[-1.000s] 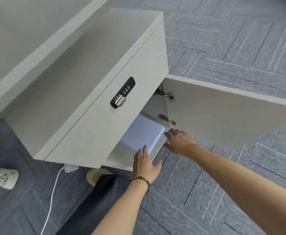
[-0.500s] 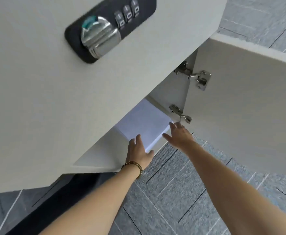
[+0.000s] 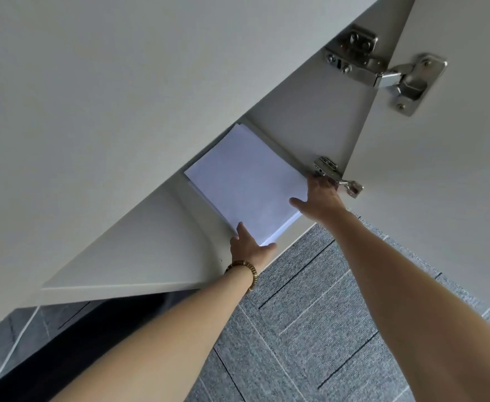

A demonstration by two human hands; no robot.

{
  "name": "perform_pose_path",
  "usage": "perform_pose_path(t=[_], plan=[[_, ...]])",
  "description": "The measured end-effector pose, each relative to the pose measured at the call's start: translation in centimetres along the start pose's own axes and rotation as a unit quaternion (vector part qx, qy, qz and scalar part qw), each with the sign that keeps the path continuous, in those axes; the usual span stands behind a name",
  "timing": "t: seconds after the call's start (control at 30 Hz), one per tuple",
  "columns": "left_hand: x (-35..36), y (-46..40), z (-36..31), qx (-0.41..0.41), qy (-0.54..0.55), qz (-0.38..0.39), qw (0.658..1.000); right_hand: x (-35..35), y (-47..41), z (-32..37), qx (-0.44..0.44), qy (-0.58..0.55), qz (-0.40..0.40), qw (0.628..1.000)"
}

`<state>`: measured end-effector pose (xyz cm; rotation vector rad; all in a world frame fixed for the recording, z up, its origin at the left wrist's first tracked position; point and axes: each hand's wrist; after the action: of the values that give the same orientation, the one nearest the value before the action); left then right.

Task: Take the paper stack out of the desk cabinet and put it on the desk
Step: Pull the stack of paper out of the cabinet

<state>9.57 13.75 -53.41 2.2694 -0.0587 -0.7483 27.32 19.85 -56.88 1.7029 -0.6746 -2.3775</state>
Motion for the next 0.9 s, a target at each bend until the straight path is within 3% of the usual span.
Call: perform_pose_path(t=[0.23, 0.5, 0.9], plan=[[0.6, -1.3, -0.1, -0.024, 0.022, -0.016, 0.999, 1.3, 0.0, 0.6, 0.002, 0.021, -0.018, 1.0], [1.1, -0.4, 0.5, -0.049, 0.052, -0.021, 0.997, 1.0, 1.9, 0.1, 0.021, -0.034, -0.014, 0.999], [1.3, 4.3, 4.9, -0.014, -0.008, 0.067, 0.998, 5.0, 9.5, -3.2, 0.059, -0.107, 0.022, 0.992]])
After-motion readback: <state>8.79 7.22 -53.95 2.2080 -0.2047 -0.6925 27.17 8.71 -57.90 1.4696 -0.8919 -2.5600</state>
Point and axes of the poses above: each hand's wrist, its own y-axis away from the middle knuckle, its own x-axis out of the palm, z = x × y, and after that the axes turned 13 degrees about y, right-handed
